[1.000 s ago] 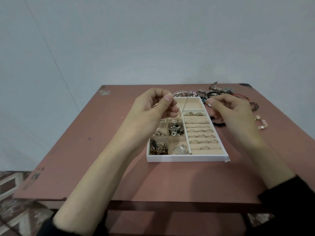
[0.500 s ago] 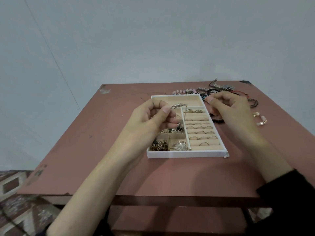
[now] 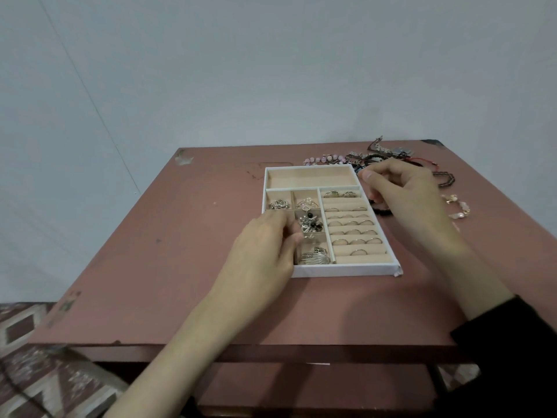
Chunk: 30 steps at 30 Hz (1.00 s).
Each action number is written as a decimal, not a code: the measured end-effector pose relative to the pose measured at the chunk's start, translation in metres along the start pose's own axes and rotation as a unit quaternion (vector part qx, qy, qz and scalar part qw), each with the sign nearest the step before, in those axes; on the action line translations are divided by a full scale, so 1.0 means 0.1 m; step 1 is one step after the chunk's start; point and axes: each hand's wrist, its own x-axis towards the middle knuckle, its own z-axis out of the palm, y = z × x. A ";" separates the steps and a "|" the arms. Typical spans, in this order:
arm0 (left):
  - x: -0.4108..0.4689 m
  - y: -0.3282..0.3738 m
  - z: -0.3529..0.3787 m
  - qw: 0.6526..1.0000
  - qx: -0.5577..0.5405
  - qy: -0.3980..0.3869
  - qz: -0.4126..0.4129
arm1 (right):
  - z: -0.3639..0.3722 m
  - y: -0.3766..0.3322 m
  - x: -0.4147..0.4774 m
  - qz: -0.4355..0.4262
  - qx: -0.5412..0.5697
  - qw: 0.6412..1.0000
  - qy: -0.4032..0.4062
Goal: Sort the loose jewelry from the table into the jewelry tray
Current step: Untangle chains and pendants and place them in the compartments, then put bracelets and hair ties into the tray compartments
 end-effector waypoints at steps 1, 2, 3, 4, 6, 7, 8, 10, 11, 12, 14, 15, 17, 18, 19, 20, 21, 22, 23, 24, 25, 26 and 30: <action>0.00 0.00 0.01 0.999 0.034 0.001 0.017 | 0.00 0.00 0.00 -0.002 -0.002 1.000 0.000; 0.01 0.00 0.03 0.997 0.063 -0.001 0.032 | 0.00 0.01 0.00 -0.003 -0.006 1.000 0.000; 0.01 -0.01 0.05 0.995 0.088 -0.003 0.041 | 0.00 0.01 0.00 -0.005 -0.011 1.000 0.000; 0.01 -0.01 0.07 0.994 0.104 -0.005 0.044 | 0.00 0.01 0.00 -0.007 -0.014 1.000 0.000; 0.01 0.00 0.09 0.992 0.121 -0.010 0.046 | 0.01 0.00 0.00 -0.012 -0.020 1.000 -0.001; 0.01 0.01 0.09 0.991 0.125 -0.019 0.045 | 0.01 0.00 -0.01 -0.015 -0.022 1.000 -0.003; 0.02 0.03 0.08 0.991 0.126 -0.033 0.042 | 0.01 0.00 -0.01 -0.016 -0.024 1.000 -0.004; 0.09 0.06 0.01 0.991 0.112 -0.066 0.030 | 0.01 0.00 0.00 -0.017 -0.030 0.999 -0.003; 0.16 0.07 -0.04 0.992 0.095 -0.079 0.018 | 0.00 0.00 0.00 -0.019 -0.032 0.999 -0.003; 0.23 0.07 -0.08 0.993 0.082 -0.081 0.010 | 0.00 0.01 0.00 -0.020 -0.031 0.999 -0.004; 0.40 0.04 -0.11 0.993 0.095 -0.062 0.018 | 0.00 0.01 0.00 -0.019 -0.025 1.000 -0.003; 0.49 0.01 -0.10 0.991 0.115 -0.058 0.027 | 0.00 0.01 0.00 -0.018 -0.023 1.000 -0.002; 0.62 -0.04 -0.06 0.986 0.149 -0.065 0.039 | -0.01 0.02 0.01 -0.020 -0.024 1.000 0.000; 0.68 -0.06 -0.04 0.984 0.159 -0.071 0.043 | -0.01 0.02 0.01 -0.021 -0.025 0.999 0.002; 0.72 -0.09 -0.02 0.982 0.167 -0.079 0.047 | -0.02 0.02 0.01 -0.023 -0.026 0.999 0.004; 0.75 -0.10 0.00 0.980 0.173 -0.089 0.051 | -0.02 0.02 0.02 -0.024 -0.026 0.999 0.005; 0.77 -0.11 0.01 0.978 0.176 -0.099 0.055 | -0.02 0.02 0.02 -0.025 -0.026 0.999 0.005; 0.78 -0.11 0.02 0.976 0.179 -0.110 0.057 | -0.02 0.02 0.02 -0.025 -0.027 0.999 0.005; 0.79 -0.11 0.02 0.974 0.182 -0.119 0.057 | -0.01 0.02 0.01 -0.024 -0.027 0.999 0.005; 0.78 -0.10 0.02 0.974 0.185 -0.123 0.055 | -0.01 0.01 0.01 -0.024 -0.026 0.999 0.004; 0.77 -0.09 0.02 0.973 0.186 -0.122 0.053 | -0.01 0.01 0.01 -0.023 -0.024 0.999 0.003; 0.76 -0.08 0.01 0.974 0.187 -0.117 0.052 | -0.01 0.01 0.01 -0.022 -0.022 1.000 0.003; 0.71 -0.07 -0.05 0.977 0.180 -0.106 0.042 | -0.01 0.02 0.01 -0.025 -0.023 0.999 0.006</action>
